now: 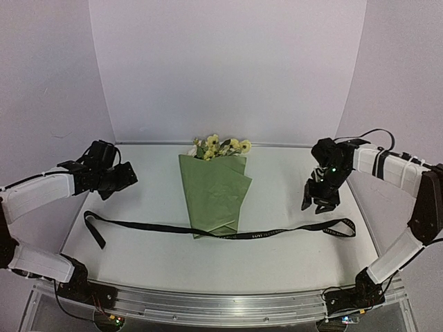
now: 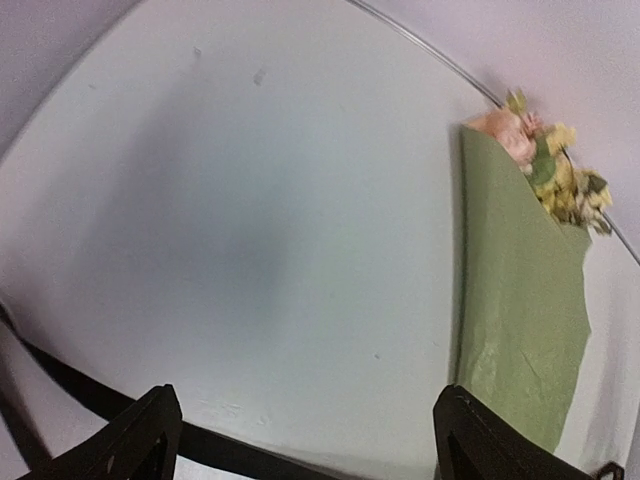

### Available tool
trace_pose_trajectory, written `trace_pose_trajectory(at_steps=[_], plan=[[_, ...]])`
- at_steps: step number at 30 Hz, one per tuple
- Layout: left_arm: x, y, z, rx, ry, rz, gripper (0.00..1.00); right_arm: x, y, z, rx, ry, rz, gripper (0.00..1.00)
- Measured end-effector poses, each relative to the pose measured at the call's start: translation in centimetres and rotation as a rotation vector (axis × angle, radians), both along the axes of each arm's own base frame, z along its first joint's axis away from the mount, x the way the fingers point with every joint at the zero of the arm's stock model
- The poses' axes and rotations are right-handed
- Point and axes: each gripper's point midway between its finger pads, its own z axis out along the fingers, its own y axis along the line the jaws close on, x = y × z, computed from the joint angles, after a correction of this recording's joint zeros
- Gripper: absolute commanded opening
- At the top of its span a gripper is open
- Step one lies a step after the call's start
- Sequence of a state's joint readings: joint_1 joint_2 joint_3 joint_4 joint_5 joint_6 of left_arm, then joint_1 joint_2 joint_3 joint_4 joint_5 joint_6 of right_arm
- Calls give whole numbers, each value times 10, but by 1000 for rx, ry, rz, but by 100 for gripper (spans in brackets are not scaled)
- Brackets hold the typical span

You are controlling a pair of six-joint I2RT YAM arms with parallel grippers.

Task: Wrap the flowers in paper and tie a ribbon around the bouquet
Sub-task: Straighten the ribbon at the center of the board, then pick up the folded bouquet from the center of the board.

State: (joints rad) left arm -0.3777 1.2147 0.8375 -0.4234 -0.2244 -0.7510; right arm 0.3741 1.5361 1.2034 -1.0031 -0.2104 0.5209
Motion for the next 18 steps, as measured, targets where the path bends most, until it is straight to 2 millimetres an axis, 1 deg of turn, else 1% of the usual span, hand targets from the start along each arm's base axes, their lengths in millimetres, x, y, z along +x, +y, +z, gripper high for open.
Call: trace_pose_trajectory(at_steps=[1, 4, 6, 8, 11, 14, 18], plan=[[3, -16, -7, -30, 15, -54, 87, 3, 14, -3, 33, -2, 6, 53], [6, -55, -22, -86, 49, -176, 86, 15, 55, -17, 125, -10, 11, 55], [9, -81, -31, -135, 66, -255, 85, 25, 78, -27, 173, -19, 9, 56], [11, -102, -38, -183, 77, -319, 84, 34, 100, -41, 220, -15, -7, 57], [14, -126, -50, -252, 94, -393, 81, 47, 127, -57, 277, -12, -33, 57], [18, -147, -63, -309, 114, -457, 79, 64, 151, -68, 335, -29, -59, 56], [22, -169, -73, -365, 130, -520, 75, 75, 173, -78, 389, -42, -78, 56]])
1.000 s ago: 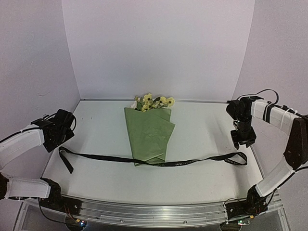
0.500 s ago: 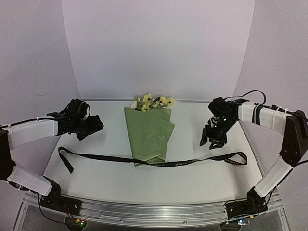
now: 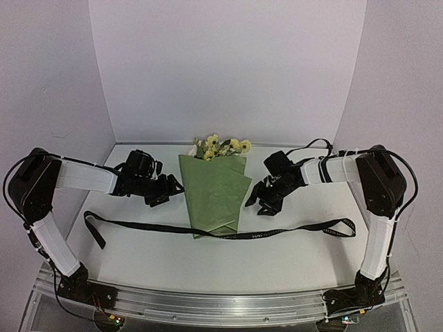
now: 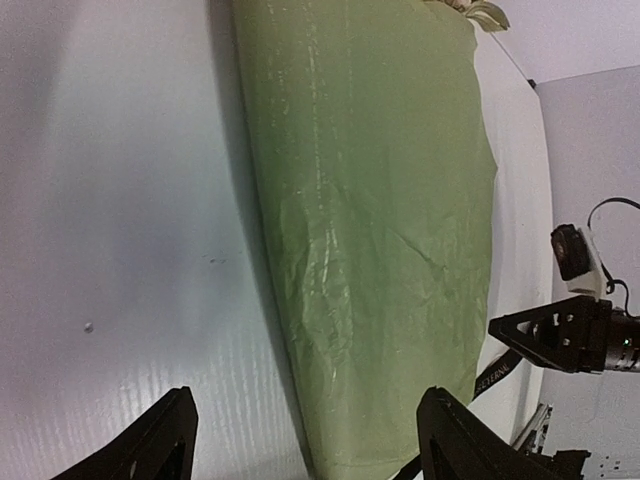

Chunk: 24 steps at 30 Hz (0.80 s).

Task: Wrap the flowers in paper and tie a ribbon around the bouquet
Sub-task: Pick up the folded bouquet from the center of the board.

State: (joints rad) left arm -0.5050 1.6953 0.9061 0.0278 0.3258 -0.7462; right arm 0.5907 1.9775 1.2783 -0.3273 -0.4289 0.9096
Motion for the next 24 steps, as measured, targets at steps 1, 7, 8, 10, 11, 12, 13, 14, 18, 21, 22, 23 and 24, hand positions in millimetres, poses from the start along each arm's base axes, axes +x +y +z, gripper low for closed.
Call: trace_pose_trajectory(at_steps=[1, 7, 8, 10, 11, 12, 13, 14, 18, 21, 22, 23, 24], plan=[[1, -6, -1, -16, 2, -13, 74, 1, 4, -1, 9, -2, -3, 56], [0, -27, -12, -68, 34, -60, 66, 6, 22, -6, 50, -13, -15, 54], [-1, -29, -16, -71, 44, -65, 65, 6, 24, -6, 54, -13, -15, 54], [-5, -35, -24, -72, 67, -77, 65, 5, 28, -8, 59, -9, -16, 53], [-7, -38, -27, -72, 75, -83, 64, 5, 30, -10, 61, -7, -17, 52], [-9, -40, -30, -71, 84, -89, 64, 5, 32, -11, 64, -6, -18, 51], [-12, -43, -33, -70, 95, -94, 63, 5, 34, -12, 67, -5, -18, 50], [-15, -45, -36, -69, 105, -98, 62, 5, 37, -13, 73, -7, -17, 48], [-21, -54, -43, -68, 124, -116, 54, 7, 45, -14, 94, -10, -21, 37], [-20, -61, -45, -71, 130, -129, 50, 11, 51, -16, 117, -8, -29, 29], [-18, -63, -44, -73, 130, -130, 48, 12, 52, -17, 119, -5, -34, 25], [-17, -64, -43, -76, 128, -130, 47, 12, 53, -17, 124, -2, -35, 21], [-15, -65, -42, -78, 126, -131, 45, 14, 54, -18, 127, 2, -40, 17]])
